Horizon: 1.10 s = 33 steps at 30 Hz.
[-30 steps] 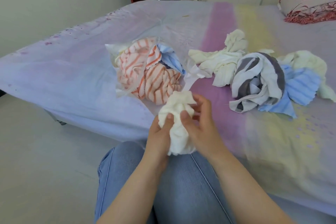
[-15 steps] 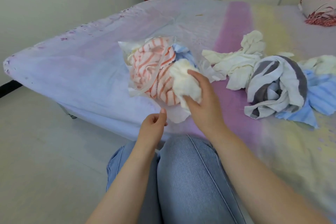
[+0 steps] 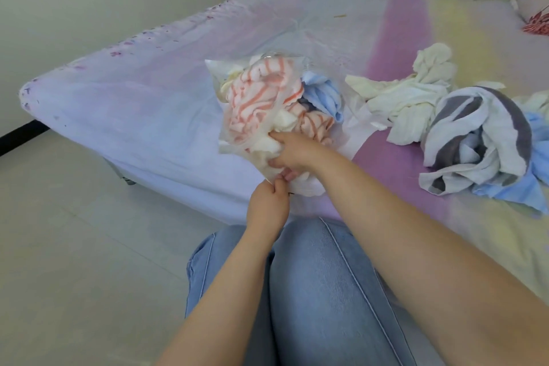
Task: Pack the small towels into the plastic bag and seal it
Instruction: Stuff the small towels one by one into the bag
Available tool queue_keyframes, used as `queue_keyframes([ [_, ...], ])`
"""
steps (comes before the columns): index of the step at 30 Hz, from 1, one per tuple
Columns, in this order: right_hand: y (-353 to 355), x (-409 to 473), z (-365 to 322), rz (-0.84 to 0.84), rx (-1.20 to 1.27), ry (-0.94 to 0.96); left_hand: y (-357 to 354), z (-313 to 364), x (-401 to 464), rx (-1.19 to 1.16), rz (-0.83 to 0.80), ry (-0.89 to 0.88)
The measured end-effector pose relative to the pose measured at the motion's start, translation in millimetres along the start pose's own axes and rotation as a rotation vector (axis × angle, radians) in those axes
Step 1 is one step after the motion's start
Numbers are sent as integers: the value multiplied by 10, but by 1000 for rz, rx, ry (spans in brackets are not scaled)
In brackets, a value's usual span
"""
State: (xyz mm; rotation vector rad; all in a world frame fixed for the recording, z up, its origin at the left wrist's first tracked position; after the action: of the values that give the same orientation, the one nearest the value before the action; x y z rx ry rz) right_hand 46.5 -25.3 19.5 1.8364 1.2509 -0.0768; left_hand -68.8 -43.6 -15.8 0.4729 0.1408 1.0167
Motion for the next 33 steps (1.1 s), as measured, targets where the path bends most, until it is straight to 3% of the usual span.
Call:
queue_keyframes([
  [3,52,188,-111,24,-131,-58,37,-3,-74,-69,33,13],
  [8,62,400,-412,195,-517,72,138,109,-161,-141,79,-47],
  [12,219,488,-479,209,-524,34,213,137,-218,-212,95,-81],
  [15,178,496,-522,126,-494,99,268,147,-215,-261,118,-60],
  [19,164,241,-407,129,-644,91,248,219,-178,-321,139,-42],
  [22,315,-281,-186,240,-417,188,186,273,-165,-371,157,-50],
  [26,542,-1029,348,344,383,426,88,294,-203,-369,162,-48],
  [27,622,-1096,570,388,611,443,61,302,-216,-367,161,-48],
  [29,855,-1154,1138,700,863,375,-2,323,-243,-379,156,-51],
  [31,1097,-1151,1684,1104,697,133,-51,346,-275,-389,162,-55],
  [32,1188,-1093,1892,1197,498,-41,-72,351,-293,-389,164,-54],
  [33,1254,-1001,2086,1183,320,-202,-100,339,-302,-388,163,-52],
])
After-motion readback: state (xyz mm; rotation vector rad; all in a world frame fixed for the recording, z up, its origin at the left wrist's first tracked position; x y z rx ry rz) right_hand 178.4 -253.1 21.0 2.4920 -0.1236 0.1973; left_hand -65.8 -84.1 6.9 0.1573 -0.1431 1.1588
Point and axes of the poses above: each hand's wrist, its own x-axis towards the middle knuckle, its own y-axis out of the back of the hand, z = x × y, the point moved 7 cm from there along x, towards the middle knuckle, and after that the axes turned 15 degrees about -y, right-handed, at the moved point
